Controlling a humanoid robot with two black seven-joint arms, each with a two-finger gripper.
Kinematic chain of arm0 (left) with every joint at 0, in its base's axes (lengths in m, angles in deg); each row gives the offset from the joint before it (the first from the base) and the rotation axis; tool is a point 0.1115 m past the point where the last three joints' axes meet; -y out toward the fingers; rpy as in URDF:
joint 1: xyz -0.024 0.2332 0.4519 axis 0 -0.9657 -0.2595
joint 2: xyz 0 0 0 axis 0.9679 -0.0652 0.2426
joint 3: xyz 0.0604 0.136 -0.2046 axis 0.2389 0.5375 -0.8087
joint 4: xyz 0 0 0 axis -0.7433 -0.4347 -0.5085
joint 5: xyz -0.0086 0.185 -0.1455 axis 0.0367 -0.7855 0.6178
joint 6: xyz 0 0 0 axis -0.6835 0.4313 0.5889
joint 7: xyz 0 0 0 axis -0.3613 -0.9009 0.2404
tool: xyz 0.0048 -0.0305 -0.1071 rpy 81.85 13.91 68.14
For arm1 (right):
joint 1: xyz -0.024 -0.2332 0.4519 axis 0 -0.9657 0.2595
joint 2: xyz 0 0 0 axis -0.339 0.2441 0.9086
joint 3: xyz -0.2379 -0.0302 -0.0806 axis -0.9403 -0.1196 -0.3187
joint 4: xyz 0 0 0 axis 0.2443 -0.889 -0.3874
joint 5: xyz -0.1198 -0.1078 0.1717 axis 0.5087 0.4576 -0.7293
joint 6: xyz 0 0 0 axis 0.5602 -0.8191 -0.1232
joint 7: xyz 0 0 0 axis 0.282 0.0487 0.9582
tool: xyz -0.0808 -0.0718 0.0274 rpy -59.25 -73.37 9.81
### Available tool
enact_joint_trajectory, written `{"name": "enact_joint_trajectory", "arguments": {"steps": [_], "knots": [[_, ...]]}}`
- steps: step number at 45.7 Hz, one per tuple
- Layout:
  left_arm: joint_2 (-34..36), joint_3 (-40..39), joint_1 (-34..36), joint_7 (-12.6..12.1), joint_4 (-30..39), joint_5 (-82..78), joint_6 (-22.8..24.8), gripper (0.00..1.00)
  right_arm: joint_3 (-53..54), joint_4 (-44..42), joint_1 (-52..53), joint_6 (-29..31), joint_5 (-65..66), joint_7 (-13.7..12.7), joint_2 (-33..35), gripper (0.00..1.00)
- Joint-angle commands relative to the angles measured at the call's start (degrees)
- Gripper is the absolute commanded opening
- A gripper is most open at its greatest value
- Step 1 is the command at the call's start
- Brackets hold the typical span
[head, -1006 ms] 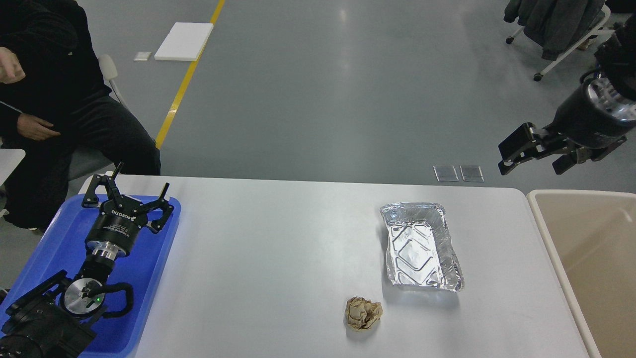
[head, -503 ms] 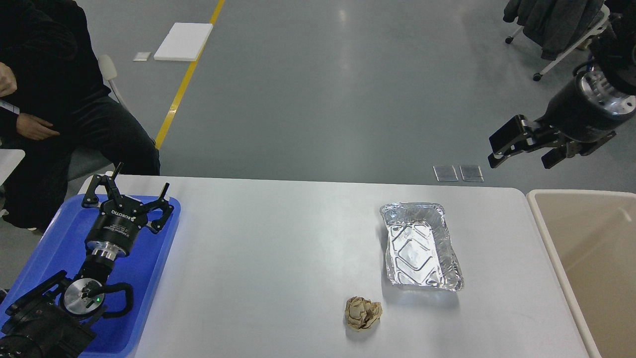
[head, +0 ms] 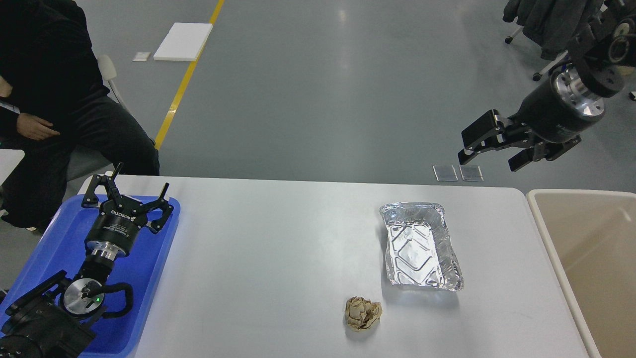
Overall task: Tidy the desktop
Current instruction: 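Move the right gripper down toward the edge of the foil tray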
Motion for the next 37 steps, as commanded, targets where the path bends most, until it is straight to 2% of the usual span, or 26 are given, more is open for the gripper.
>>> {"name": "enact_joint_trajectory", "arguments": {"steps": [1, 9, 18, 37], "knots": [[0.0, 0.0, 0.0, 0.0, 0.0, 0.0, 0.0, 0.99, 3.8, -1.2, -3.8, -5.2, -0.5, -0.1, -4.5, 0.99], [0.1, 0.0, -0.1, 0.0, 0.0, 0.0, 0.0, 0.99, 2.4, -5.0, -10.0, -10.1, -0.6, -0.8, -12.1, 0.96], [0.1, 0.0, -0.1, 0.0, 0.0, 0.0, 0.0, 0.99, 4.3, -6.3, -15.5, -18.0, -0.5, -0.9, -12.9, 0.97], [0.1, 0.0, -0.1, 0.0, 0.0, 0.0, 0.0, 0.99, 3.6, -6.9, -23.9, -18.3, 0.0, -0.9, -11.7, 0.98]]}}
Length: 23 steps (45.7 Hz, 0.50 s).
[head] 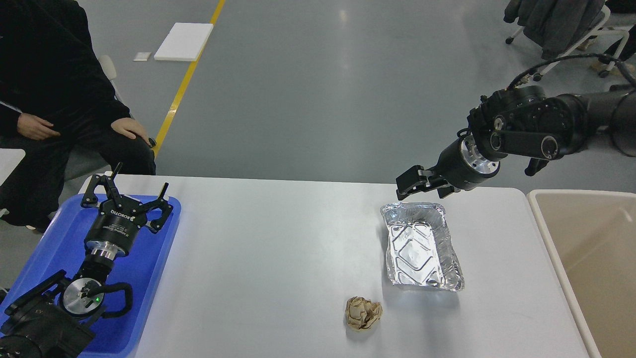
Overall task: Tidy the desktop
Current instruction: 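Move the right gripper down toward the edge of the foil tray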
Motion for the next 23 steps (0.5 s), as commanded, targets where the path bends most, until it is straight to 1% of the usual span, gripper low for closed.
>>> {"name": "enact_joint_trajectory", "arguments": {"steps": [1, 10, 18, 23], "knots": [[0.0, 0.0, 0.0, 0.0, 0.0, 0.0, 0.0, 0.99, -0.2, -0.1, -5.1, -0.9, -0.1, -0.1, 0.5, 0.98], [0.0, 0.0, -0.1, 0.0, 0.0, 0.0, 0.0, 0.99, 0.3, -3.9, -9.7, -2.6, -0.7, -0.3, 0.5, 0.98], [0.0, 0.0, 0.0, 0.0, 0.0, 0.0, 0.0, 0.99, 1.6, -9.3, -15.6, -3.0, -0.9, -2.8, 0.3, 0.98], [0.0, 0.0, -0.1, 0.0, 0.0, 0.0, 0.0, 0.99, 4.1, -13.4, -20.3, -4.8, -3.8, -4.0, 0.4, 0.97]]}}
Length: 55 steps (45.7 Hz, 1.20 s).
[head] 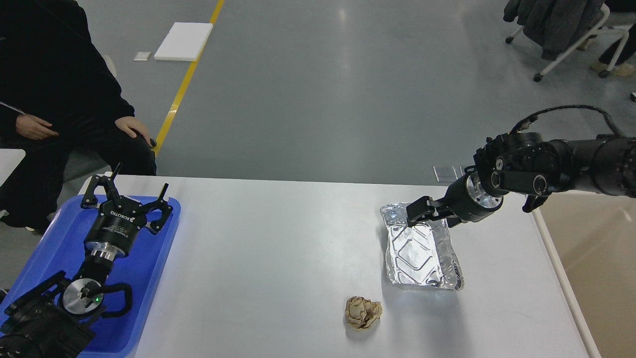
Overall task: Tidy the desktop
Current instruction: 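Move the right gripper down toward the edge of the foil tray, then close the right gripper on the foil tray's rim nearest the bin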
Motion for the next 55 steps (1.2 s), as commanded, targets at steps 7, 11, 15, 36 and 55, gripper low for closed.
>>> {"name": "enact_joint_trajectory", "arguments": {"steps": [7, 11, 15, 36, 55], "knots": [[0.0, 0.0, 0.0, 0.0, 0.0, 0.0, 0.0, 0.99, 3.1, -9.1, -10.8, -4.5, -3.1, -3.5, 0.0, 0.98], [0.0, 0.0, 0.0, 0.0, 0.0, 0.0, 0.0, 0.99, 2.9, -10.1, -13.0, -4.9, -2.9, -3.5, -0.3, 0.99], [0.0, 0.0, 0.0, 0.1, 0.0, 0.0, 0.0, 0.99, 2.8, -13.3, -15.2, -6.5, -2.7, -3.5, -0.6, 0.99], [0.0, 0.0, 0.0, 0.1, 0.0, 0.0, 0.0, 0.99, 3.5, -16.9, -21.0, -11.8, 4.5, -3.5, -1.6, 0.99], [0.0, 0.0, 0.0, 0.1, 0.0, 0.0, 0.0, 0.99, 7.1, -16.9, -23.5, -11.9, 4.7, -3.6, -1.7, 0.98]]}}
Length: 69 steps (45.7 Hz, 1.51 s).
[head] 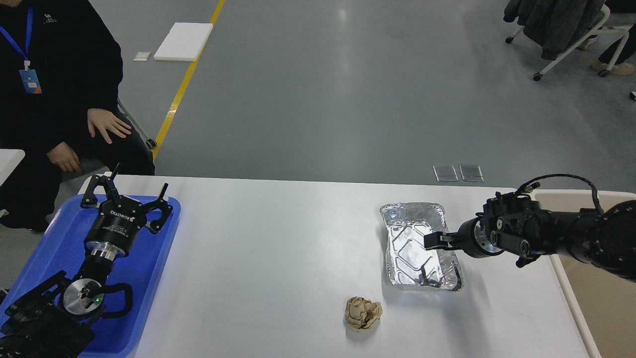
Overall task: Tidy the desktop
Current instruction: 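Close the right gripper on the foil tray's rim nearest the bin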
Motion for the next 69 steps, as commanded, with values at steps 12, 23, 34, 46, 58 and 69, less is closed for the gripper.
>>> {"name": "enact_joint_trajectory", "arguments": {"steps": [12, 23, 34, 46, 58, 69], "knots": [[0.0, 0.0, 0.0, 0.0, 0.0, 0.0, 0.0, 0.99, 1.3, -0.7, -3.5, -6.1, 0.2, -0.1, -0.9, 0.86], [0.0, 0.0, 0.0, 0.0, 0.0, 0.0, 0.0, 0.99, 2.0, -0.7, -4.9, -12.4, 0.3, -0.1, -0.9, 0.67], [0.0, 0.0, 0.0, 0.0, 0.0, 0.0, 0.0, 0.99, 1.7, 0.2, -4.9, -10.5, 0.4, -0.1, -0.7, 0.0], [0.0, 0.0, 0.0, -0.1, 0.0, 0.0, 0.0, 0.99, 2.3, 1.1, -4.7, -10.2, 0.4, -0.1, -0.5, 0.0], [0.0, 0.0, 0.1, -0.1, 0.0, 0.0, 0.0, 0.99, 3.1, 2.7, -3.0, -10.2, 0.3, -0.1, 1.6, 0.0], [-0.1, 0.0, 0.1, -0.1, 0.0, 0.0, 0.0, 0.99, 1.4, 11.1, 2.9, -8.8, 0.6, 0.0, 5.6, 0.0]]}}
